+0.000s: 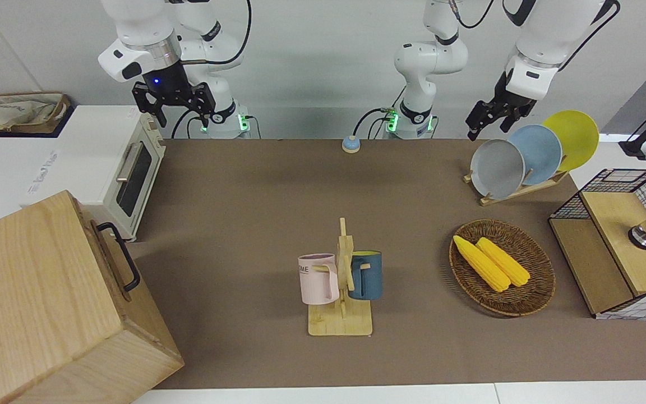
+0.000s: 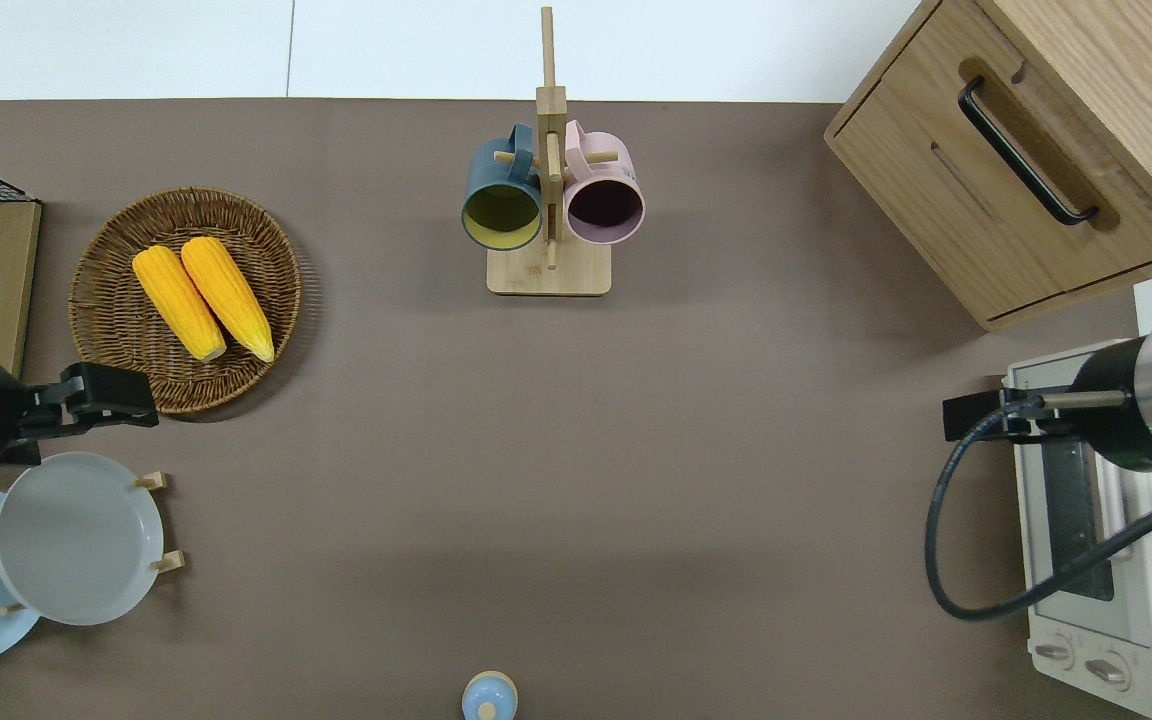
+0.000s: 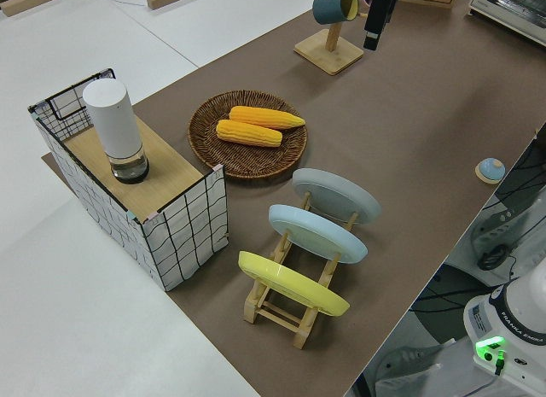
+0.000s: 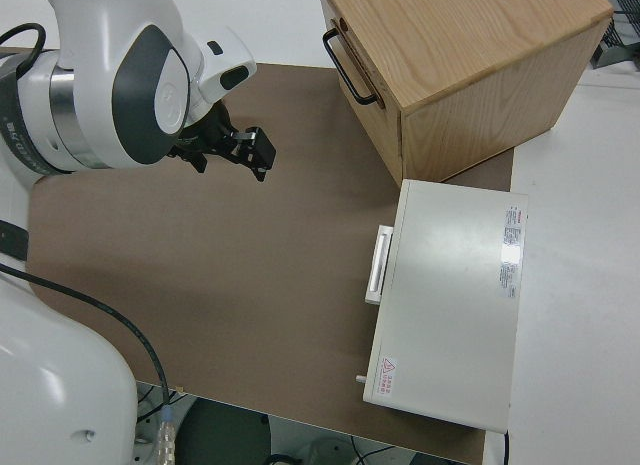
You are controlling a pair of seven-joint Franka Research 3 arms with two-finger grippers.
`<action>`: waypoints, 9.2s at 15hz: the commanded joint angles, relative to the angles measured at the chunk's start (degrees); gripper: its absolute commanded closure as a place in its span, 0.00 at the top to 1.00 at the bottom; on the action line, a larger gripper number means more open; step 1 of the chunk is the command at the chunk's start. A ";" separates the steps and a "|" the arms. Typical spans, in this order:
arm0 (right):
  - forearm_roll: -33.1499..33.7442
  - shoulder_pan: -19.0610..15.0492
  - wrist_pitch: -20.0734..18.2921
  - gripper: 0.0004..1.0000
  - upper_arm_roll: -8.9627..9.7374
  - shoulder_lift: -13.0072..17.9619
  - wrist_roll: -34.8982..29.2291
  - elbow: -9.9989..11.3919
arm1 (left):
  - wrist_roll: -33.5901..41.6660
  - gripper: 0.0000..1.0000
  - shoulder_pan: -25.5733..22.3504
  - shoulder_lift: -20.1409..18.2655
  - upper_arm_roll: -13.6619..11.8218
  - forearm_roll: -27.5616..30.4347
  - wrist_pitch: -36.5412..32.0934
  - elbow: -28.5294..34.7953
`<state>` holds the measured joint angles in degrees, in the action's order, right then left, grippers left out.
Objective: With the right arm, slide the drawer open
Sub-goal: 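Raise the right arm from rest toward the wooden drawer, then reach the right gripper up to the black drawer handle, then close the right gripper on the black drawer handle, then pull the handle toward the robot with the right gripper, then open the right gripper and release the drawer handle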
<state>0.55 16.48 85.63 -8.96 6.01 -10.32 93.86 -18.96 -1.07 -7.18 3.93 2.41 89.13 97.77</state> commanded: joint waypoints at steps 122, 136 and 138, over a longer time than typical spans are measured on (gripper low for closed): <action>80.48 -6.72 -0.20 0.11 43.94 -19.37 -20.62 11.70 | 0.42 0.99 0.01 -0.47 -0.24 0.05 -0.89 -0.21; 74.17 -3.82 0.50 0.99 43.15 -16.57 -20.53 11.70 | 0.42 0.99 0.01 -0.47 -0.24 0.05 -0.89 -0.21; 69.35 -3.82 2.16 0.99 41.84 -14.55 -19.83 10.91 | 0.42 0.99 0.01 -0.47 -0.24 0.05 -0.89 -0.21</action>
<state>76.15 12.43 86.18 34.63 -11.88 -32.17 105.44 -18.96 -1.07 -7.18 3.93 2.41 89.13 97.77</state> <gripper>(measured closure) 0.004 0.004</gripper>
